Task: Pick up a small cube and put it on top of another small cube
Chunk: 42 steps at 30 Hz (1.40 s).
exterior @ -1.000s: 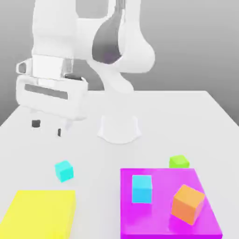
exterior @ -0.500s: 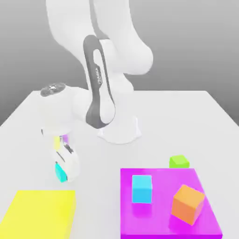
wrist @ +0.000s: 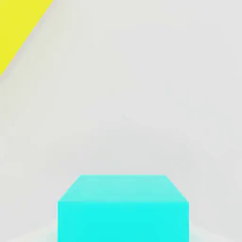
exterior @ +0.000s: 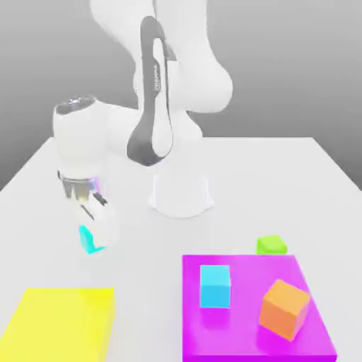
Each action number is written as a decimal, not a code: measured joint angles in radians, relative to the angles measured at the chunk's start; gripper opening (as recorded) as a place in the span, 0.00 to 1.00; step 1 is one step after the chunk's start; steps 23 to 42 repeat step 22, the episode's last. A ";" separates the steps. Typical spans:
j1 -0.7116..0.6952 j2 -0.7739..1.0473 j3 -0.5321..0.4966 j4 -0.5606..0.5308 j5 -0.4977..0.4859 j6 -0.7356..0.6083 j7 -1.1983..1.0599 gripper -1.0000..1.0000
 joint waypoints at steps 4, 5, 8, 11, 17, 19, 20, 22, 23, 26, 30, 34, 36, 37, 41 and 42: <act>0.096 -0.033 0.071 0.090 0.018 -0.123 -0.033 0.00; 0.120 -0.040 0.091 0.114 0.024 -0.153 -0.042 0.00; 0.195 -0.062 0.151 0.185 0.040 -0.246 -0.069 0.00; 0.269 -0.085 0.215 0.256 0.058 -0.338 -0.098 0.00; 0.350 -0.023 0.294 0.321 0.047 -0.343 -0.108 0.00; 0.351 0.037 0.295 0.309 0.024 -0.272 -0.091 1.00; 0.351 0.037 0.295 0.309 0.024 -0.272 -0.091 1.00; 0.351 0.037 0.295 0.309 0.024 -0.272 -0.091 1.00; 0.351 0.037 0.295 0.309 0.024 -0.272 -0.091 1.00; 0.351 0.037 0.295 0.309 0.024 -0.272 -0.091 1.00; 0.351 0.037 0.295 0.309 0.024 -0.272 -0.091 1.00; 0.351 0.037 0.295 0.309 0.024 -0.272 -0.091 1.00; 0.351 0.037 0.295 0.309 0.024 -0.272 -0.091 1.00; 0.351 0.037 0.295 0.309 0.024 -0.272 -0.091 1.00; 0.351 0.037 0.295 0.309 0.024 -0.272 -0.091 1.00; 0.351 0.037 0.295 0.309 0.024 -0.272 -0.091 1.00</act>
